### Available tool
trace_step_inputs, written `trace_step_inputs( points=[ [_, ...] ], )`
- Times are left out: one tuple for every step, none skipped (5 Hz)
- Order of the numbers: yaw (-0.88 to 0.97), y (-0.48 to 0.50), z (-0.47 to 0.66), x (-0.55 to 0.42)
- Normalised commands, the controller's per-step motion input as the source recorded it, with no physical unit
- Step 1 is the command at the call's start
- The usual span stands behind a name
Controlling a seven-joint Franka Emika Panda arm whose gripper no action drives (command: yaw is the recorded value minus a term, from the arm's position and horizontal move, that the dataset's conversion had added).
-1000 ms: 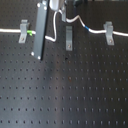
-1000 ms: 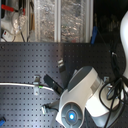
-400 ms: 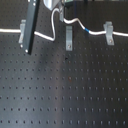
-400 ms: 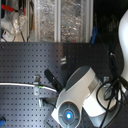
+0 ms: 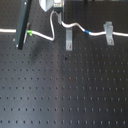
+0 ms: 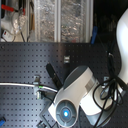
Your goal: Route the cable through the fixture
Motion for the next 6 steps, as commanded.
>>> trace_step_inputs(
  points=[
    [0.0, 0.125, 0.5, -0.116],
    [0.0, 0.0, 0.05, 0.001],
    [0.37, 0.048, 0.14, -0.032],
    [0.06, -0.047, 0.16, -0.055],
    [-0.4, -0.014, 0.05, -0.048],
    [-0.86, 0.016, 0.06, -0.129]
  ],
)
